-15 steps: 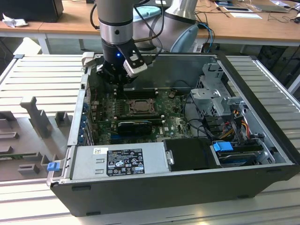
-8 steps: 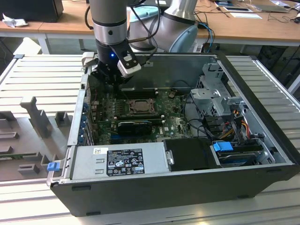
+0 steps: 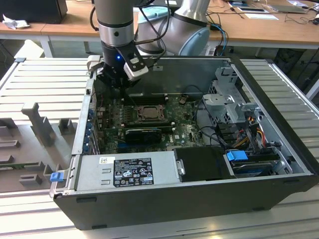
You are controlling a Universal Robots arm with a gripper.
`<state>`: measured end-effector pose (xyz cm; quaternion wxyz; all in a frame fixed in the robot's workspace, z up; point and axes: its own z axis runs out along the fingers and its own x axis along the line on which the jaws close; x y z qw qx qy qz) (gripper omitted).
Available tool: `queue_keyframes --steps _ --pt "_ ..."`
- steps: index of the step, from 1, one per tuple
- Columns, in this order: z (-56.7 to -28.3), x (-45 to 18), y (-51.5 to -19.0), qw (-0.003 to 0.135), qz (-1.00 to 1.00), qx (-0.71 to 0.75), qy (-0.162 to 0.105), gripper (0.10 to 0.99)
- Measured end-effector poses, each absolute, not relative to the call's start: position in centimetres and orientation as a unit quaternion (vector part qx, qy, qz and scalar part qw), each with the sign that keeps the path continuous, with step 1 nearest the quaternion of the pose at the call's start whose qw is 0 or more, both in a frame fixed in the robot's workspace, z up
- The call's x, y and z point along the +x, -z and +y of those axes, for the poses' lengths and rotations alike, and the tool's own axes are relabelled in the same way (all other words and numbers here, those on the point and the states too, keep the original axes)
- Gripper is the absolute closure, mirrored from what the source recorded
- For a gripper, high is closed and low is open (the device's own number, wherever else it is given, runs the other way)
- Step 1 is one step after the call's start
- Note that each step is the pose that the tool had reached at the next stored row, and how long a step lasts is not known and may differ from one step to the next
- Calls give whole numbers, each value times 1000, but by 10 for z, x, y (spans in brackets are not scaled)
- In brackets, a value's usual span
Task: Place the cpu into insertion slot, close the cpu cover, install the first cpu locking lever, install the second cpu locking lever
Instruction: 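Install the first cpu locking lever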
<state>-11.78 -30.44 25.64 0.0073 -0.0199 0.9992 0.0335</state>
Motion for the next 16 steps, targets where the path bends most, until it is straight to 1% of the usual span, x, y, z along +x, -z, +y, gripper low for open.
queue_keyframes --steps 4,16 --pt "-298 -118 -255 7 999 -20 -33 980" --pt "-297 -115 -254 7 999 -20 -33 980"
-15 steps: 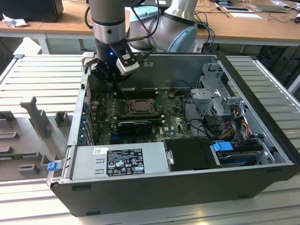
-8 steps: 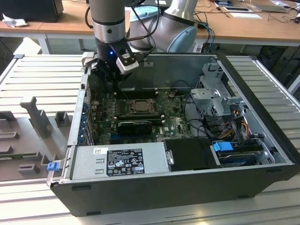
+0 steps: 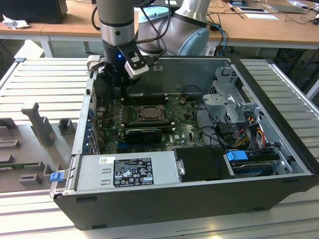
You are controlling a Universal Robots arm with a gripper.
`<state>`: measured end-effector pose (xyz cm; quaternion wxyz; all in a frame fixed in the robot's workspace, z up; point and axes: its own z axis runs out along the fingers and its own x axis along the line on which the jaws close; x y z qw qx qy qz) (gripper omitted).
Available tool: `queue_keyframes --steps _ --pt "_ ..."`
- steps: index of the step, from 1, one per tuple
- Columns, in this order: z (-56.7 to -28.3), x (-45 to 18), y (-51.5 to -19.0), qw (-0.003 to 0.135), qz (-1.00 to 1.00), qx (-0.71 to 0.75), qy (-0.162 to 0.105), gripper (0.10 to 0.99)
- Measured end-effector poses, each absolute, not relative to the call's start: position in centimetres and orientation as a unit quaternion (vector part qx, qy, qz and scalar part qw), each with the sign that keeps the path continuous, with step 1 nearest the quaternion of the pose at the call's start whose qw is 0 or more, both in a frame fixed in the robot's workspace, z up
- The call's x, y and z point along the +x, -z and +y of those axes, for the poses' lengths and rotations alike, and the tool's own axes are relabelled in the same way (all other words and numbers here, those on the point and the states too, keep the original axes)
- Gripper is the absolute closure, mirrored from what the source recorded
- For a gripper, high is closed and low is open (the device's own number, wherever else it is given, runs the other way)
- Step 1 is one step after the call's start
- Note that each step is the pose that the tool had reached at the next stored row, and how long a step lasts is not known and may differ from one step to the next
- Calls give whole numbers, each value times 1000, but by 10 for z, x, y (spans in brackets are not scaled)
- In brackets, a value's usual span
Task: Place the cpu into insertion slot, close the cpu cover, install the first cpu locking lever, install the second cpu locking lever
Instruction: 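Install the first cpu locking lever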
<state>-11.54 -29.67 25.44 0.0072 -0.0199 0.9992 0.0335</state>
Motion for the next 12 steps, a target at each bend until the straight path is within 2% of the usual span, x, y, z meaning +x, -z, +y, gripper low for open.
queue_keyframes --steps 12 --pt "-297 -105 -254 7 999 -20 -33 980"
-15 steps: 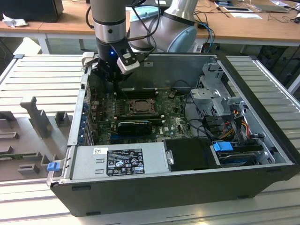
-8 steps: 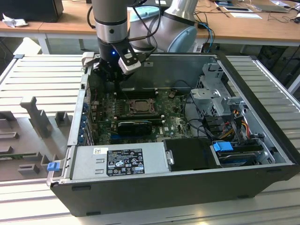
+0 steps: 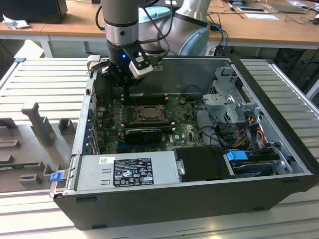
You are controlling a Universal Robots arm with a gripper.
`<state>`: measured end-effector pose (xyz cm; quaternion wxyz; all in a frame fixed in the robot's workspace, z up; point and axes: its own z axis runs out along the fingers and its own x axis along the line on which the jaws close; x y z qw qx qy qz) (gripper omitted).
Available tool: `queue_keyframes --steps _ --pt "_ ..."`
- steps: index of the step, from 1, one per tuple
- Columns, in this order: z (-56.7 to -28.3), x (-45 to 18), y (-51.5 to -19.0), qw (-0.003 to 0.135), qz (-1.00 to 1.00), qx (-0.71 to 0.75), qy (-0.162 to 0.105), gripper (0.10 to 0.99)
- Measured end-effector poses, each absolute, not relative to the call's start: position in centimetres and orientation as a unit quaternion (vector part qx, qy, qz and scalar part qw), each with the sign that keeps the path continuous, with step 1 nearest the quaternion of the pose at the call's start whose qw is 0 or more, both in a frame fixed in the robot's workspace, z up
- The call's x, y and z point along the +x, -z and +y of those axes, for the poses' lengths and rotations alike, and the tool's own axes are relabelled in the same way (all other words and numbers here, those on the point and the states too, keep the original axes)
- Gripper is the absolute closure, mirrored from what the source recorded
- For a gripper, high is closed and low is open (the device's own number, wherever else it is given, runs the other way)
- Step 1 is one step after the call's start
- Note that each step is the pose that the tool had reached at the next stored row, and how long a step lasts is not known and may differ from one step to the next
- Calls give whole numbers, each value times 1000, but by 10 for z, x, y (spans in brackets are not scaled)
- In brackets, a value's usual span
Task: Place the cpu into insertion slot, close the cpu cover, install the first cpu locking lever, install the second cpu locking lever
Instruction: 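Install the first cpu locking lever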
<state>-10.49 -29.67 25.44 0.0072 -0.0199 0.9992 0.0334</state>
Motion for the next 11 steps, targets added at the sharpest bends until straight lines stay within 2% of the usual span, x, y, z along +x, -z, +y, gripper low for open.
queue_keyframes --steps 11 --pt "-297 -97 -254 7 999 -20 -33 980"
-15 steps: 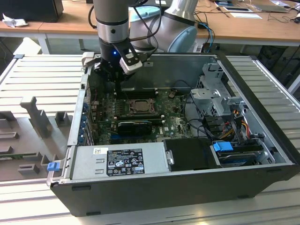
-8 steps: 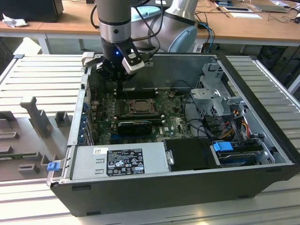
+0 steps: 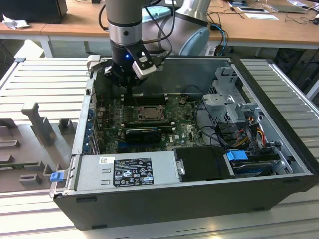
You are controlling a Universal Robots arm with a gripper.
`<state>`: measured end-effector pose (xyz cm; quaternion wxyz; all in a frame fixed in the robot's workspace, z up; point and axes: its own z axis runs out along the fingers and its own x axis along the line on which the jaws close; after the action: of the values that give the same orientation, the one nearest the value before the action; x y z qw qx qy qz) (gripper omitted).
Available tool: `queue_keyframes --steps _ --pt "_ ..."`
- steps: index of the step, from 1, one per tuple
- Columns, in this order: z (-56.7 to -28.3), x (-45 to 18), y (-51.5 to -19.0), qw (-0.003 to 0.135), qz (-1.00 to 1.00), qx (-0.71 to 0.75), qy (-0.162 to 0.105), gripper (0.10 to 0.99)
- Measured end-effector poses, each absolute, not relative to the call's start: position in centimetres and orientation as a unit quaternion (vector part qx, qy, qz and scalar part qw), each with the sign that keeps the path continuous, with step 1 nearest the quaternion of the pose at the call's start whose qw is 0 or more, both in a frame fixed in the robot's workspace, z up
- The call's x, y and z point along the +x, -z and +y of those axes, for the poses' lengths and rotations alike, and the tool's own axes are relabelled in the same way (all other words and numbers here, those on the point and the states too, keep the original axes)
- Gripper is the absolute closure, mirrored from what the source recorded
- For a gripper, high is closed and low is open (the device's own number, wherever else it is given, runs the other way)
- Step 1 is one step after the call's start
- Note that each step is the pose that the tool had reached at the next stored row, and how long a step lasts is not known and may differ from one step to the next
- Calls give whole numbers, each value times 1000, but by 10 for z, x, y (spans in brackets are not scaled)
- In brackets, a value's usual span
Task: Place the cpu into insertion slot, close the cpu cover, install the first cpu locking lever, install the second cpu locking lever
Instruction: 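Install the first cpu locking lever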
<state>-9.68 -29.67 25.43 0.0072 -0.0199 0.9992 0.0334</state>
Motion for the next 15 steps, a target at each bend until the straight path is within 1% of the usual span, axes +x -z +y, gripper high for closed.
queue_keyframes --steps 15 --pt "-297 -86 -254 7 999 -20 -33 980"
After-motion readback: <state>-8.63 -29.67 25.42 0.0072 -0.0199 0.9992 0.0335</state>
